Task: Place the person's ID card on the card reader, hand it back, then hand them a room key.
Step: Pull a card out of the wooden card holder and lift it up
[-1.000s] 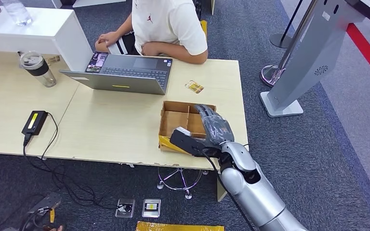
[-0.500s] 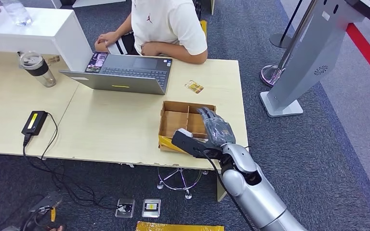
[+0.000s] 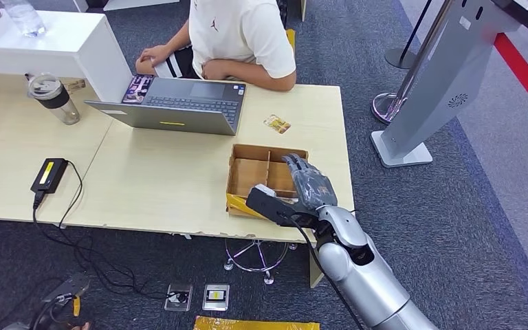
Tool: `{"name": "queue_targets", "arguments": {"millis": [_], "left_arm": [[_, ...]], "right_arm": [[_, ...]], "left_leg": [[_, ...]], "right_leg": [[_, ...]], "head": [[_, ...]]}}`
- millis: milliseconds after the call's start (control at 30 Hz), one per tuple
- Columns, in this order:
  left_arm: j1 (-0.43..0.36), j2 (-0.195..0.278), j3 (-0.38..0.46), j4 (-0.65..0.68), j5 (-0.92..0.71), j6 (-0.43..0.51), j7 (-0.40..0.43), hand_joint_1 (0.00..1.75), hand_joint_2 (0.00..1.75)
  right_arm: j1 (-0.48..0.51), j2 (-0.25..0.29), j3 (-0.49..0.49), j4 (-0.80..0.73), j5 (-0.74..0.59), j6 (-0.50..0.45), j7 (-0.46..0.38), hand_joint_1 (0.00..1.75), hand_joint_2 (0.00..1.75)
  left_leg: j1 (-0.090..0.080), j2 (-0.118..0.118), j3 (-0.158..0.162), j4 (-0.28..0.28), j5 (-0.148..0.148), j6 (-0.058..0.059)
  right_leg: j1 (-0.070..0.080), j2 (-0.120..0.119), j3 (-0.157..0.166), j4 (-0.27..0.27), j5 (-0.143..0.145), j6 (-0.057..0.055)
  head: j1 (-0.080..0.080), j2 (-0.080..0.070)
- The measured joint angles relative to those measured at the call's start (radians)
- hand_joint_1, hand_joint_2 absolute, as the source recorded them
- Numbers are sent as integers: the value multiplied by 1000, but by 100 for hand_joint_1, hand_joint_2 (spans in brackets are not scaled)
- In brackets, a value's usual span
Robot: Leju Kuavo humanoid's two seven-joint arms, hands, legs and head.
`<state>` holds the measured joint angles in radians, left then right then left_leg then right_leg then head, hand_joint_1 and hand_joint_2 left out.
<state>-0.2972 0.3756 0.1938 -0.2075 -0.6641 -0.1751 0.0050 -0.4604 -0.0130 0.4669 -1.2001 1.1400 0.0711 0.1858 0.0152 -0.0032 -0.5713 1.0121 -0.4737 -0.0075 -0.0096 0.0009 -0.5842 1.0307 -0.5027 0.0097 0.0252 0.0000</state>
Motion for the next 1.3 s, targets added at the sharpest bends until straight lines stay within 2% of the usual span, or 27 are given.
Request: {"name": "queue_targets", "arguments": {"millis": [400, 833, 1300], "left_arm": [[0, -1, 3, 0, -2, 0, 0, 0, 175], [-1, -5, 19, 0, -19, 0, 0, 0, 175], [-5, -8, 25, 0, -27, 0, 0, 0, 175]], "right_arm": [[10, 0, 0, 0, 3, -2, 0, 0, 175], [18, 1, 0, 34, 0, -61, -11, 0, 175], [19, 4, 0, 58, -3, -63, -9, 0, 175]], "left_leg": [[0, 0, 0, 0, 0, 0], [0, 0, 0, 0, 0, 0], [0, 0, 0, 0, 0, 0]], "right_leg": [[0, 0, 0, 0, 0, 0], [0, 0, 0, 0, 0, 0], [0, 0, 0, 0, 0, 0]], "head": [[0, 0], [0, 0], [0, 0]]}}
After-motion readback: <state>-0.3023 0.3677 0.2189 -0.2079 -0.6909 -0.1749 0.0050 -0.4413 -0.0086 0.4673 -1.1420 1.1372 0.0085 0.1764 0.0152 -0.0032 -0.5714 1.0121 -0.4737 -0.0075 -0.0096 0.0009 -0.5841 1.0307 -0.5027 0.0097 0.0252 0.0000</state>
